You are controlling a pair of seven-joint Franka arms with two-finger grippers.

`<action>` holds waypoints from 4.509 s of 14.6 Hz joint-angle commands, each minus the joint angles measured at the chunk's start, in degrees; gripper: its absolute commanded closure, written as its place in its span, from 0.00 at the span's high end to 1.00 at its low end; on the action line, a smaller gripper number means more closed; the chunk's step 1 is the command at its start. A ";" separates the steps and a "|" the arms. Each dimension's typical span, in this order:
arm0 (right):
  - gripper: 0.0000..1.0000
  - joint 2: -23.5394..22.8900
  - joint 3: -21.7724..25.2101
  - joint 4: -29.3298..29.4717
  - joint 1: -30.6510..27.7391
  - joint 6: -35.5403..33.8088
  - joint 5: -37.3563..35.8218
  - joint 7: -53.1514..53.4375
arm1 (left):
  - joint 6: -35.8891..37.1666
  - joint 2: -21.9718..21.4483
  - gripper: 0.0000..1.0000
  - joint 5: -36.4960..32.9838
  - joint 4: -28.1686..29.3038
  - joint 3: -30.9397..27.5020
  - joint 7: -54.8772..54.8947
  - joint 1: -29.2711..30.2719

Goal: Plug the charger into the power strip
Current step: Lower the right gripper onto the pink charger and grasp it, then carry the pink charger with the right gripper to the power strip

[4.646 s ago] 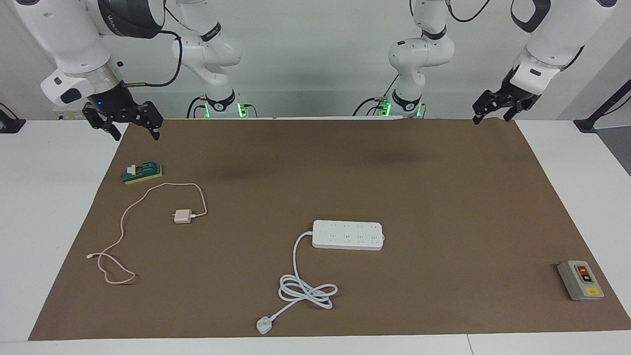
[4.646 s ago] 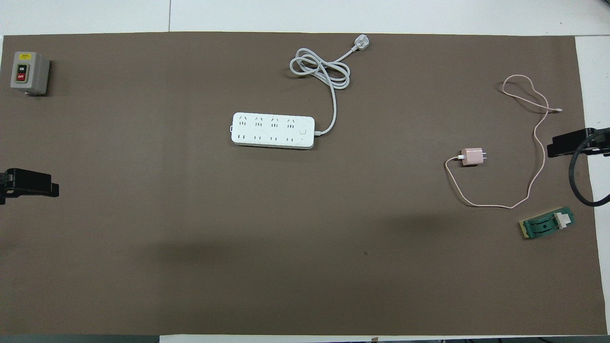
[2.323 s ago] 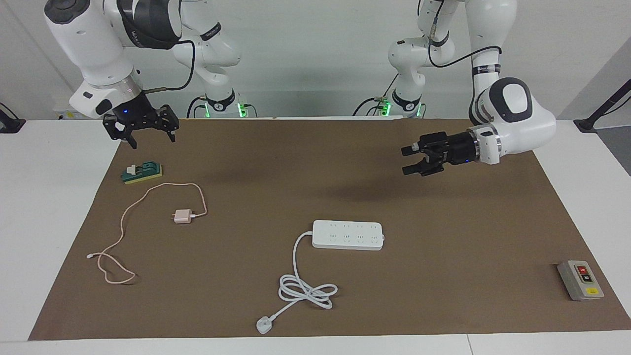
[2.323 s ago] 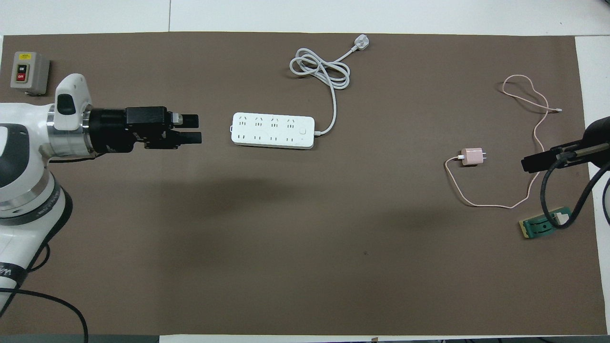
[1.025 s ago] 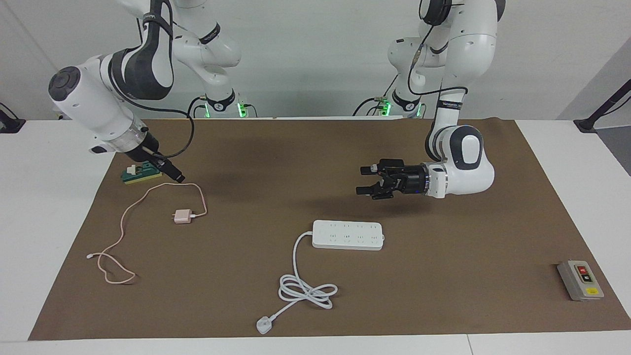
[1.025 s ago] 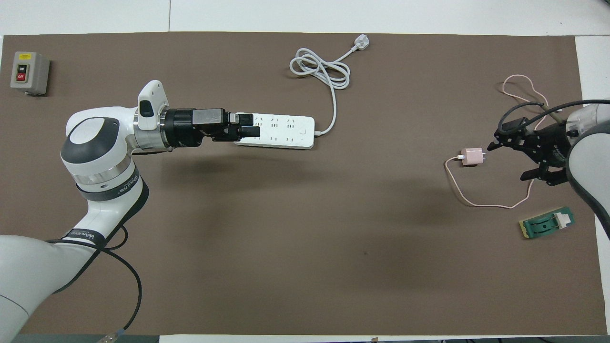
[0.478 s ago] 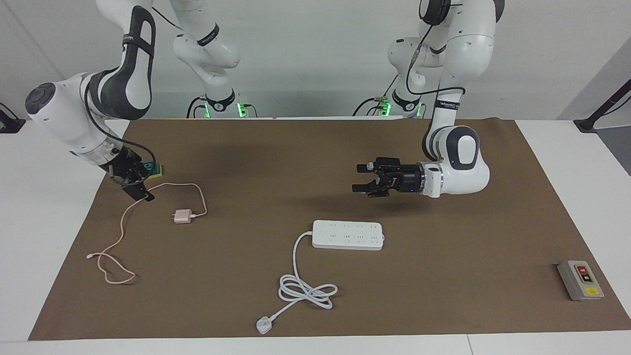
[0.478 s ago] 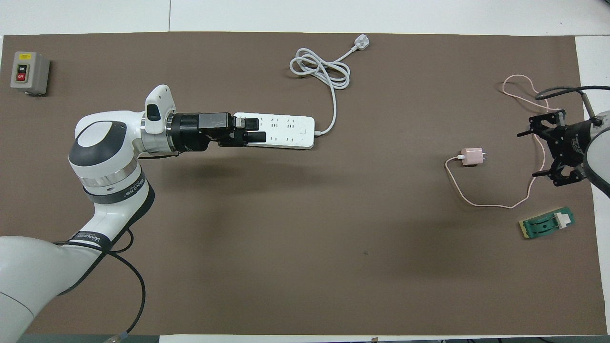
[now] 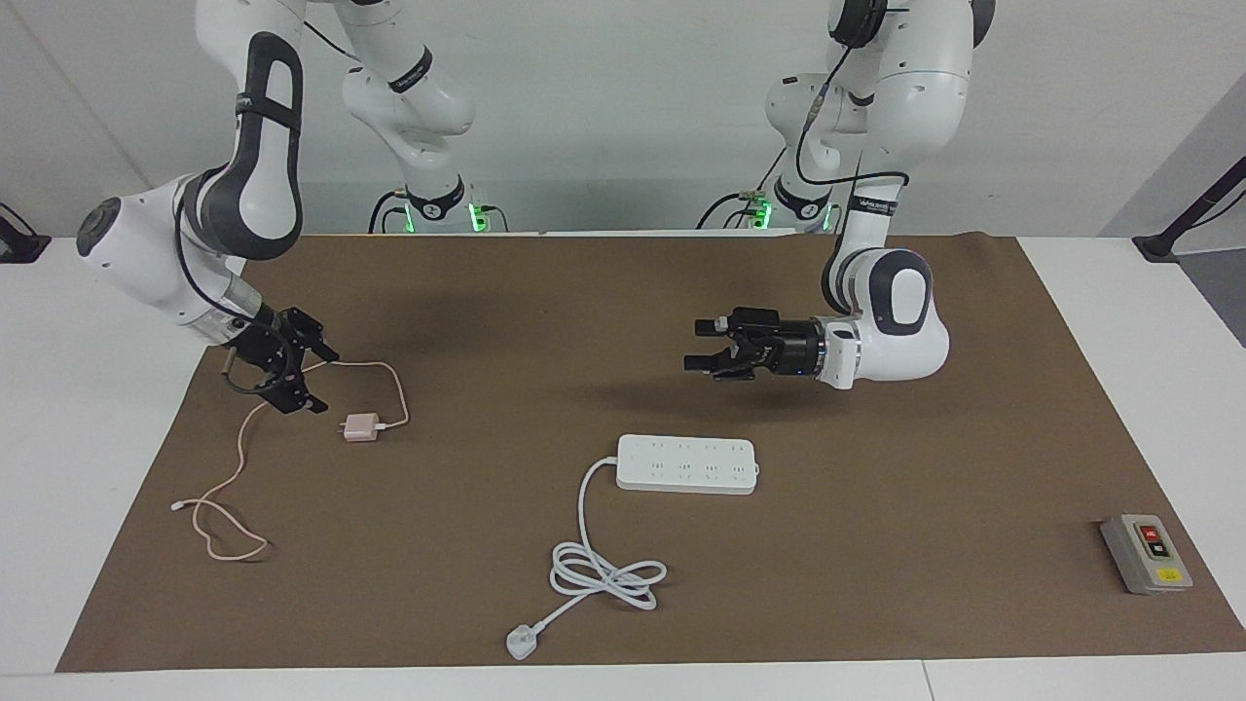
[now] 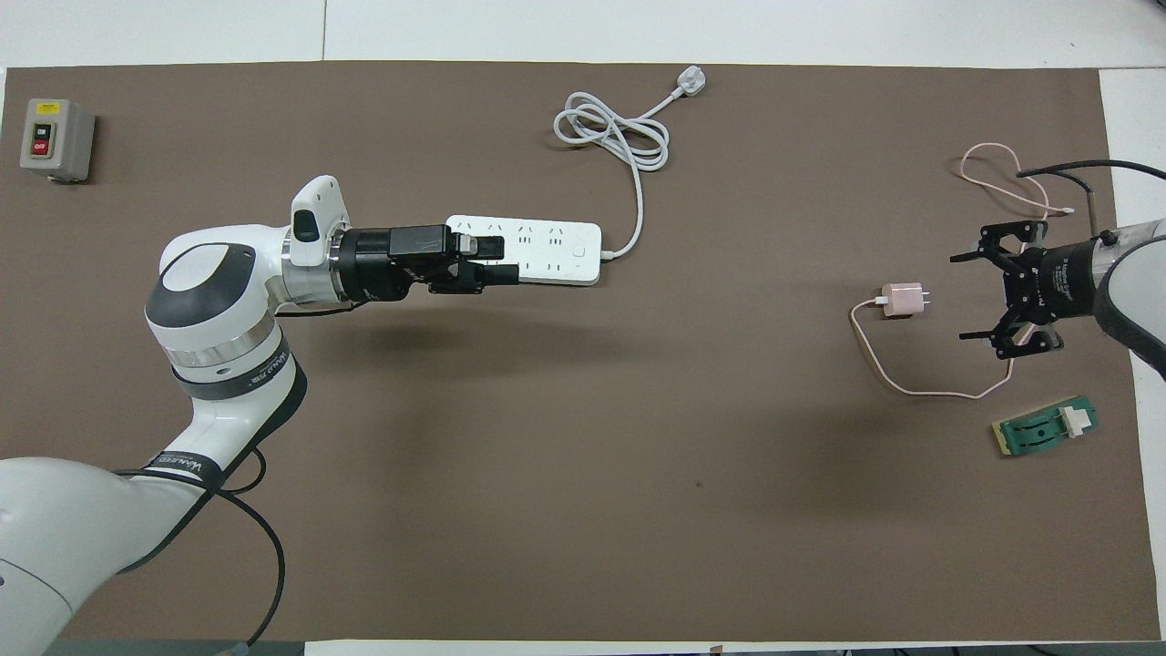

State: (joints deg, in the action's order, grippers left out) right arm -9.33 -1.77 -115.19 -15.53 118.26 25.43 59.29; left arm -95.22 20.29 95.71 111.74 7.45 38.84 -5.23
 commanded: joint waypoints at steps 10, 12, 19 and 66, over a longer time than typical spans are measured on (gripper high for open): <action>1.00 -8.77 -0.52 2.07 -4.87 -1.63 10.43 -11.37 | 0.47 -1.66 1.00 1.32 1.82 -0.86 -0.69 -0.66; 1.00 -10.53 -0.61 3.30 -4.43 -1.98 11.13 -11.65 | 0.39 -1.66 1.00 1.32 1.82 -0.86 -0.69 -0.66; 1.00 -13.08 -0.61 3.22 -3.81 0.48 11.66 -14.20 | 0.47 -1.66 1.00 1.32 1.73 -0.86 -0.61 -0.66; 0.00 -8.69 -1.31 9.19 19.37 4.24 29.59 11.44 | -4.18 -1.22 1.00 6.07 1.20 -0.68 -2.63 -1.36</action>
State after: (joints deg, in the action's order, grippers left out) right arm -20.00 -3.13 -105.34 0.69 119.70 53.95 66.52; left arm -99.44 20.15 100.26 111.90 7.41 36.01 -5.84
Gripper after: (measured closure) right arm 0.529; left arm 0.000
